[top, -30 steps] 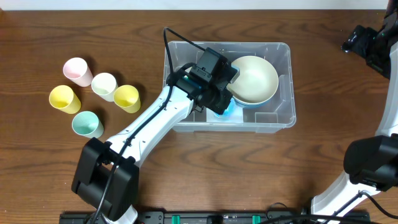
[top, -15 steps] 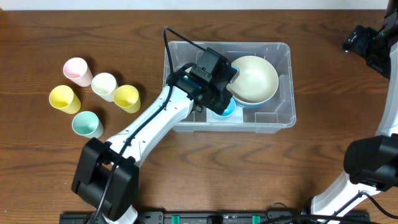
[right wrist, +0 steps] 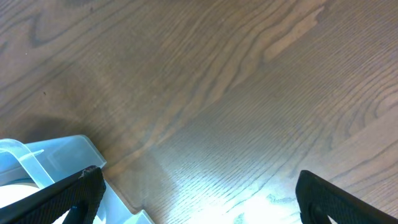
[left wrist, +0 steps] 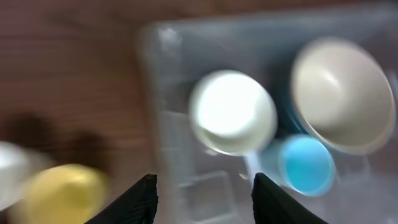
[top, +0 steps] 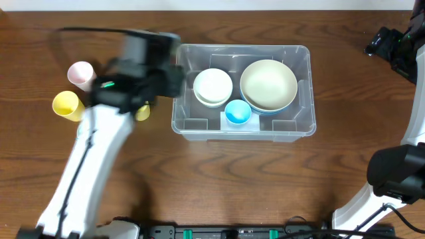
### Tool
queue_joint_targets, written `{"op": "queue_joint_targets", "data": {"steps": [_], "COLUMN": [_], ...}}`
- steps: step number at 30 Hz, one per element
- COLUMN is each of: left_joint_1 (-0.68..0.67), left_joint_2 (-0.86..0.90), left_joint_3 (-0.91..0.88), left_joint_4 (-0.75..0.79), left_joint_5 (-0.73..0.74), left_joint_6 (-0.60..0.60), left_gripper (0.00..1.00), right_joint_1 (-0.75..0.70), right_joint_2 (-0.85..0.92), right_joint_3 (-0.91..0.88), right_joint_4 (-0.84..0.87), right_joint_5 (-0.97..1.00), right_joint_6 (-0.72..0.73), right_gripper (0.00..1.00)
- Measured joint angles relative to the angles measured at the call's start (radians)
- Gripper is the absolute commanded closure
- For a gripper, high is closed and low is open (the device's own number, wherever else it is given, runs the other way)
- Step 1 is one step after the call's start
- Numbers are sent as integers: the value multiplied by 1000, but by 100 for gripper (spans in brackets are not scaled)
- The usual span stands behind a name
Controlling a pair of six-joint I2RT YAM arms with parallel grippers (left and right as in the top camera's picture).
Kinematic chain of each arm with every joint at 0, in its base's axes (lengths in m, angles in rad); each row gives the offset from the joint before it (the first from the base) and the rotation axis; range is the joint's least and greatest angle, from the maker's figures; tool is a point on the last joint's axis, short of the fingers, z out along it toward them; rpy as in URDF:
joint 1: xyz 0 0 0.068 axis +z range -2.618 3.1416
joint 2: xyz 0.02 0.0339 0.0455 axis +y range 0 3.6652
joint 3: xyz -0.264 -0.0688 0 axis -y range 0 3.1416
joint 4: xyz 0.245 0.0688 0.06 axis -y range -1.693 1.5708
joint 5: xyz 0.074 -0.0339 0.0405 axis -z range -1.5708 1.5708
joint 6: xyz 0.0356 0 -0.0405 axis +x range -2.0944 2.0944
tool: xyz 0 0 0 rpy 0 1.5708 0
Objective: Pack container
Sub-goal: 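Withdraw the left gripper toward the yellow cup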
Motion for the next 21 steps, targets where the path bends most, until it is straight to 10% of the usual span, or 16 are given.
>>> {"op": "queue_joint_targets", "data": {"steps": [21], "left_joint_1": [319], "left_joint_2": [274], "left_joint_3": [-23], "left_joint_4": [-195], "left_joint_5": [-157], "left_joint_6": [-424], "left_gripper": [50], "right_joint_1": [0], "right_joint_2": [0], "right_joint_3": [0], "right_joint_4": [0], "right_joint_5": [0], "right_joint_6": [0], "right_gripper": [1]}}
